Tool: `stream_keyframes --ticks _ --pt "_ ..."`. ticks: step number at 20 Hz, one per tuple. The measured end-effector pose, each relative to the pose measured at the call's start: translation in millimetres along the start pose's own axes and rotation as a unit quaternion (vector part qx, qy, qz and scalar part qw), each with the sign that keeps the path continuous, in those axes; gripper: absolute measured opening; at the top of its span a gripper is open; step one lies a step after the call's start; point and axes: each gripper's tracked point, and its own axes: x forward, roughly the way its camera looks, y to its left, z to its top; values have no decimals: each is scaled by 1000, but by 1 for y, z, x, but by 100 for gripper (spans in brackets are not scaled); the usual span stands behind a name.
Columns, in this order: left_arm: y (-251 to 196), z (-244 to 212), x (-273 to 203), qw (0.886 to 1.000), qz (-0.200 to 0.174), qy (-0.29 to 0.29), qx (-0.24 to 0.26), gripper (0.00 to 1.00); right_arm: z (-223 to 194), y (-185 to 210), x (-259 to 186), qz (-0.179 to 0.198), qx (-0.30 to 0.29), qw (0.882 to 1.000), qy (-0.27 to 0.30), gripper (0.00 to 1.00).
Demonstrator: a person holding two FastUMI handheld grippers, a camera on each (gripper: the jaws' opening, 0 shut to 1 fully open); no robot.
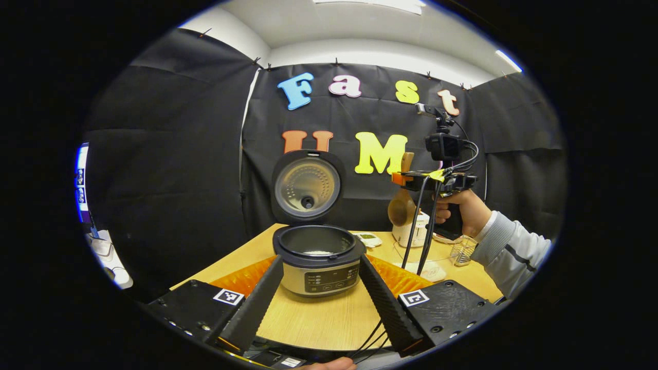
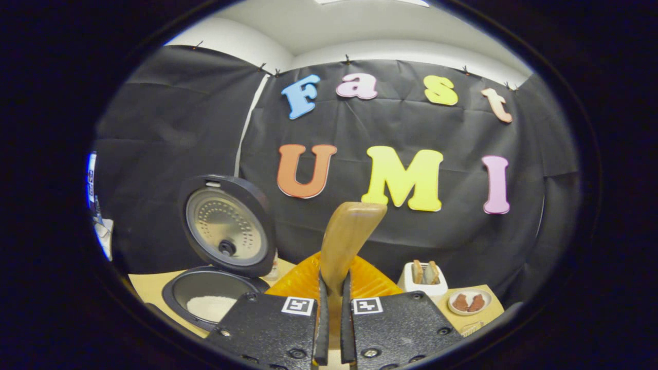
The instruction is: Close the left gripper, press the button to open the rice cooker; take a wooden spoon from the chopstick holder with the right hand, scoop a spoonful of rice and pour it into the rice cooker, then put the wooden spoon back into the chopstick holder.
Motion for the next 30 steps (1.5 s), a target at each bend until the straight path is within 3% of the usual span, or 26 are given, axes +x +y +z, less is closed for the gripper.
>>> stream_keyframes --ticks 11,21,24,30 --pt "-58 18 33 999 -44 -32 -6 94 -18 -183 -60 -117 32 993 6 14" --pt "-92 29 41 997 -65 -40 17 94 -61 -250 -91 -152 42 987 40 16" --pt "-93 29 44 997 -68 -40 12 94 -81 -273 -92 -178 45 982 51 17" --pt "-97 23 46 997 -68 -28 8 94 -123 -296 -81 -195 71 976 69 18"
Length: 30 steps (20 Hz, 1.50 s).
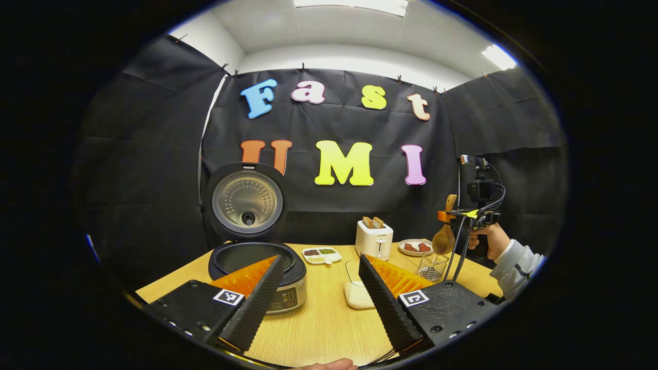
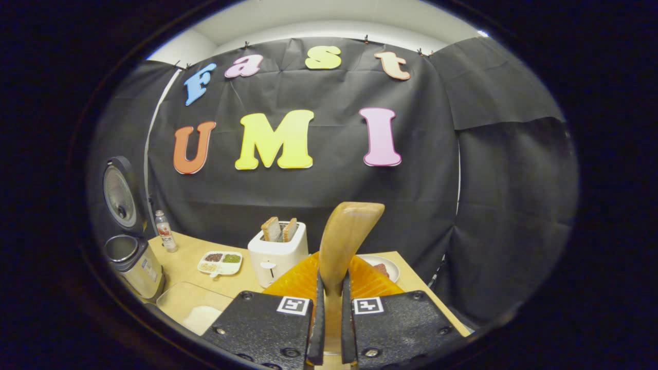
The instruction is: Close the left gripper, press the button to open the rice cooker; take a wooden spoon from the chopstick holder with the right hand, scoop a spoonful of rice and pour it into the rice cooker, then put the wooden spoon back into the chopstick holder.
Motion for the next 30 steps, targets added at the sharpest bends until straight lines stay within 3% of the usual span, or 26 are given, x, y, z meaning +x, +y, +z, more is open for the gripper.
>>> stream_keyframes --ticks 4,6,9,10,11,14,15,16,17,18,20,21,24,29,30 --pt "4 -8 5 1000 2 8 1 94 -13 -2 12 14 27 1000 -3 20" --pt "7 -13 6 1000 6 10 -2 94 -23 -5 16 14 41 999 6 35" --pt "11 -13 7 1000 6 10 -19 95 -8 -25 11 -32 23 999 -20 48" --pt "13 -13 10 1000 7 10 -24 95 2 -28 6 -42 13 999 -32 59" --pt "17 -12 12 1000 9 11 -27 95 9 -29 0 -50 1 998 -38 63" --pt "21 -8 19 999 1 6 -32 94 34 -27 -23 -62 -9 996 -63 93" --pt "19 -7 22 999 -5 4 -33 94 41 -29 -32 -76 -13 995 -69 91" --pt "22 -4 24 999 -4 1 -32 94 50 -28 -44 -79 -14 993 -82 98" --pt "29 1 25 1000 -2 -4 -30 94 59 -24 -56 -80 -8 993 -90 96" --pt "35 4 27 1000 3 -6 -27 95 61 -20 -67 -78 -1 993 -91 100" --pt "44 6 32 1000 12 -6 -19 94 65 -14 -89 -76 8 993 -87 95" --pt "49 10 34 1000 18 -6 -15 94 67 -11 -99 -75 8 993 -85 100" --pt "68 23 39 999 36 -13 -6 94 67 2 -128 -66 0 995 -76 95" --pt "102 58 47 997 66 -31 27 94 60 21 -169 -59 -18 996 -68 99" --pt "108 69 49 996 69 -37 32 94 58 28 -177 -52 -22 996 -67 95"
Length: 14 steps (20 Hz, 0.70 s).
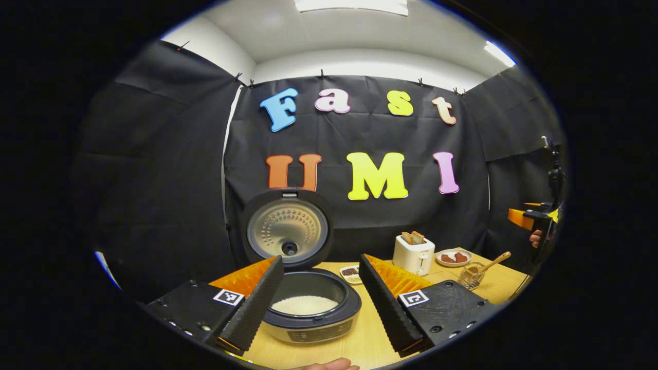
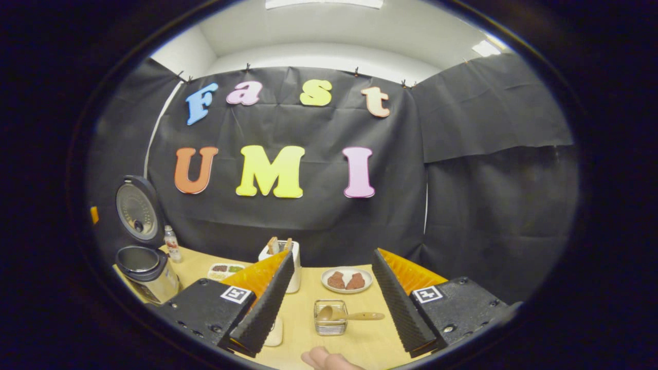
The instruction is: Close the left gripper, press the button to open the rice cooker; take a wooden spoon from the chopstick holder with the right hand, scoop a spoonful of rice and pour it into the rice cooker, then put the wooden spoon back into the chopstick holder.
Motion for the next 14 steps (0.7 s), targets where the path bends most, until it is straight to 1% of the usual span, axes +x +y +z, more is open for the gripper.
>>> stream_keyframes --ticks 1,2,3,4,5,6,9,12,13,14 --pt "4 7 4 1000 2 -1 4 94 -2 7 -8 10 1 1000 3 99" --pt "7 14 8 1000 1 -5 7 94 -4 15 -15 22 3 1000 7 100" --pt "12 22 11 1000 4 -7 11 94 -5 22 -22 34 5 999 10 96" --pt "17 30 13 1000 8 -11 18 94 -9 25 -27 40 3 999 16 99" --pt "23 37 18 999 11 -18 24 94 -13 26 -30 38 1 999 20 96" --pt "30 45 22 999 16 -24 26 94 -14 27 -34 39 0 999 20 99" --pt "39 59 42 1000 15 -14 13 95 -17 42 -50 63 0 998 21 96" --pt "62 79 69 999 33 -16 19 95 -22 50 -59 83 -9 996 18 96" --pt "67 85 80 999 36 -17 18 96 -25 49 -58 84 -14 996 21 99" --pt "71 94 91 999 38 -22 15 95 -26 48 -57 86 -14 996 20 96"
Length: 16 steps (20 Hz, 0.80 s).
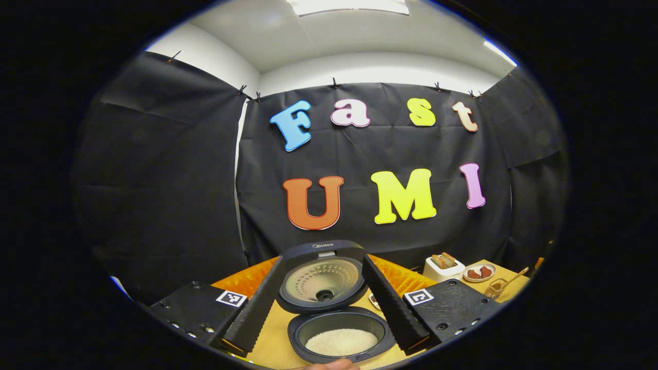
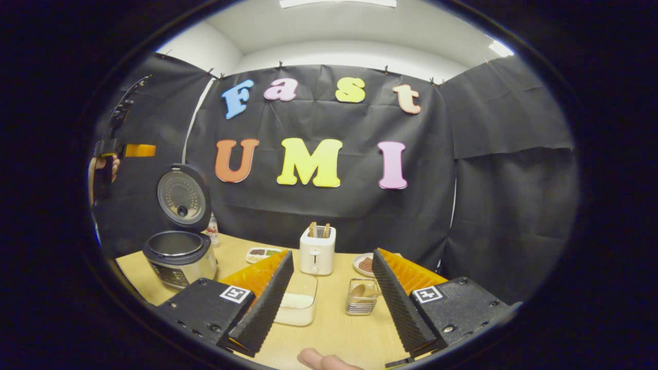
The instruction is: Close the left gripper, press the button to open the rice cooker; take a wooden spoon from the chopstick holder with the right hand, scoop a spoonful of rice and pour it into the rice cooker, then put the wooden spoon back into the chopstick holder.
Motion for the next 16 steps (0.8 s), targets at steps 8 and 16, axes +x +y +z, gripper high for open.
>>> stream_keyframes --ticks 8,16 --pt "4 -2 102 1000 4 4 -19 95 -2 -7 1 19 24 999 -27 99" --pt "28 -41 175 996 46 57 -51 96 -9 -33 10 -2 30 999 -30 99"
